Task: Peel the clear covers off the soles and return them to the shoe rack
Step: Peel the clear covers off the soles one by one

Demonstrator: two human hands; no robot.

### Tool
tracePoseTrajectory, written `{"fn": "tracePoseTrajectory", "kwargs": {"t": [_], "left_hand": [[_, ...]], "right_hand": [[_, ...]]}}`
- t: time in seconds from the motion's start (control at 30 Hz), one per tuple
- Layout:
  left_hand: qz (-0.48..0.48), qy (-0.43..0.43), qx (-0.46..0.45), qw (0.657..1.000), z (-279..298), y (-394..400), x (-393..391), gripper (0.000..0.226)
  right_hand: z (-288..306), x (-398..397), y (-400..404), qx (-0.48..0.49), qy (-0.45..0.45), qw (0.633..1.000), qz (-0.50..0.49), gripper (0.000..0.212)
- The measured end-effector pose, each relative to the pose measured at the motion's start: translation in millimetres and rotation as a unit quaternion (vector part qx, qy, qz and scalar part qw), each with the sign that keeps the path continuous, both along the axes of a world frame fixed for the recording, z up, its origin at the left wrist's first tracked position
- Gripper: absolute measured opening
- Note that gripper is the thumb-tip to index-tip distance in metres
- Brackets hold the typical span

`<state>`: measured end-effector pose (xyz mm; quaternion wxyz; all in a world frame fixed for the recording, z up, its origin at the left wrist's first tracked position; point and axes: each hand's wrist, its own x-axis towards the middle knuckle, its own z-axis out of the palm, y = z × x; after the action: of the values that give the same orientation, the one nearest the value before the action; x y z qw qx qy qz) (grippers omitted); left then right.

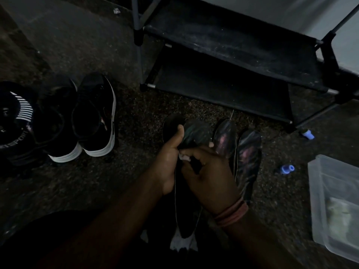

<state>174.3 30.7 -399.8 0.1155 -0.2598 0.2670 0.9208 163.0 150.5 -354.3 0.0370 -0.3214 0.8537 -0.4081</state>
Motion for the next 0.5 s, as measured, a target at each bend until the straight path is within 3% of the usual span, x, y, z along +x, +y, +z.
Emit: {"fn": "tracePoseTrajectory", "kwargs": {"t": [0.1, 0.2, 0.3, 0.5], "left_hand": [[0.005, 0.0, -0.017, 1.0, -3, 3, 0, 0.082], [-0.019, 0.01, -0.013, 1.0, -3, 13, 3, 0.074], [-0.042, 0.012, -0.018, 0.999, -2, 22, 6, 0.07], [-0.008, 0.003, 0.015, 1.0, -6, 4, 2, 0.095]], "right_hand": [[0, -1, 2, 0.007, 0.006, 1.0, -0.005, 0.019], [-4, -15, 10, 0.045, 0.082, 0.993, -0.073, 0.015], [-5, -26, 19, 0.052, 0.098, 0.986, -0.123, 0.017], [4, 5, -6, 0.043, 0.02, 0.999, -0.007, 0.025]]}}
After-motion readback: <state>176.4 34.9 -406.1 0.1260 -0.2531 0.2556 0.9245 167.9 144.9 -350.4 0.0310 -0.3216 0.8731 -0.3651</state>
